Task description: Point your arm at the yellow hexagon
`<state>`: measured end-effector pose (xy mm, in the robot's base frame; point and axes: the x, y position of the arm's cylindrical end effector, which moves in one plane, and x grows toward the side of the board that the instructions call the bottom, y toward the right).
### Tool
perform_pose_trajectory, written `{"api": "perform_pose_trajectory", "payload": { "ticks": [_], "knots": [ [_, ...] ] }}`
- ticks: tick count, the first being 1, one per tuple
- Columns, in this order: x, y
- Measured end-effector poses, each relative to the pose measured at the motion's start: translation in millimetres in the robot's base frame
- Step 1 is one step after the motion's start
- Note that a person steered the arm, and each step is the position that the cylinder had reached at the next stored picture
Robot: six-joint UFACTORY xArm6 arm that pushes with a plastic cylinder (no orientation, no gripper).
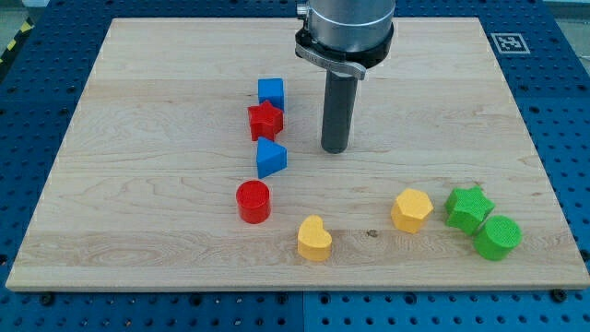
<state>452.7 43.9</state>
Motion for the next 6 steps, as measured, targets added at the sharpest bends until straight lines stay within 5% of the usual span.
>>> {"api": "perform_pose_trajectory", "payload": {
  "ticks": [4,6],
  "knots": [
    [106,3],
    [119,44]
  ]
}}
